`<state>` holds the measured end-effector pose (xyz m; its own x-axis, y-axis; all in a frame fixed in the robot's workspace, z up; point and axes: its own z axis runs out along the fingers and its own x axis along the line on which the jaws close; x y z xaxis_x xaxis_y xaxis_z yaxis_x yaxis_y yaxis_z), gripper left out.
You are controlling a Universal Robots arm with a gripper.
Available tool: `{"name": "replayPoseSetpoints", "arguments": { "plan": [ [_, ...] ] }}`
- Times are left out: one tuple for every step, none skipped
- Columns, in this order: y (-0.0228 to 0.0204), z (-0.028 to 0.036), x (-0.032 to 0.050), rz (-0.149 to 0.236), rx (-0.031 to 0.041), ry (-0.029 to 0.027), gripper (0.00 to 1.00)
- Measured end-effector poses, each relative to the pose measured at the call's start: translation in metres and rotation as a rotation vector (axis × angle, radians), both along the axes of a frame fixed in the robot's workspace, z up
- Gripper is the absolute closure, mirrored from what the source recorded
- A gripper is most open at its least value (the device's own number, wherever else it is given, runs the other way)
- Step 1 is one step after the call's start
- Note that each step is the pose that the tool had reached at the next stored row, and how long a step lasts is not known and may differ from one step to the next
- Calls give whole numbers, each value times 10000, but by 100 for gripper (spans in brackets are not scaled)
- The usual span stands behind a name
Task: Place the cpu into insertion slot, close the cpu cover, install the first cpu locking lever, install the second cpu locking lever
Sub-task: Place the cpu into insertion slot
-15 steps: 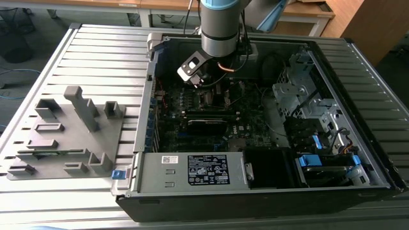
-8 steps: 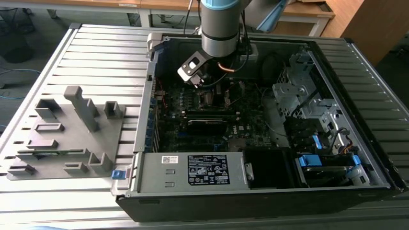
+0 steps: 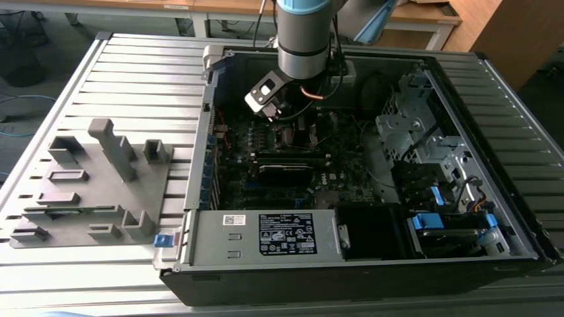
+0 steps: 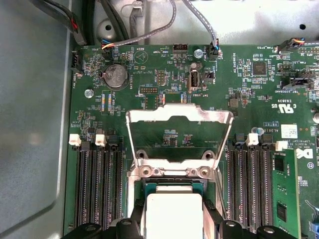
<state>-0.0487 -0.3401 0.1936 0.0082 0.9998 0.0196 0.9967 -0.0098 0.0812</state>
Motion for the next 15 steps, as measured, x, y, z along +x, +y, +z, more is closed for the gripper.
{"name": "replayPoseSetpoints", "arguments": {
  "plan": [
    [0, -1, 0, 1, -2, 0, 46],
    [0, -2, 0, 0, -2, 0, 46],
    [0, -2, 0, 1, -4, 0, 46],
    [0, -2, 0, 1, -4, 0, 46],
    [0, -3, 0, 0, -4, 0, 46],
    [0, -3, 0, 1, -3, 0, 46],
    [0, -3, 0, 0, -3, -1, 46],
    [0, -3, 0, 0, -4, 0, 46],
    [0, -3, 0, 0, -4, 0, 46],
    [0, -3, 0, 0, -4, 0, 46],
    [0, -3, 0, 0, -4, 0, 46],
    [0, -4, 0, 0, -3, 0, 46],
    [0, -4, 0, 0, -3, 0, 46],
    [0, -4, 0, 0, -3, 0, 46],
    [0, -4, 0, 0, -3, 0, 46]
  ]
}}
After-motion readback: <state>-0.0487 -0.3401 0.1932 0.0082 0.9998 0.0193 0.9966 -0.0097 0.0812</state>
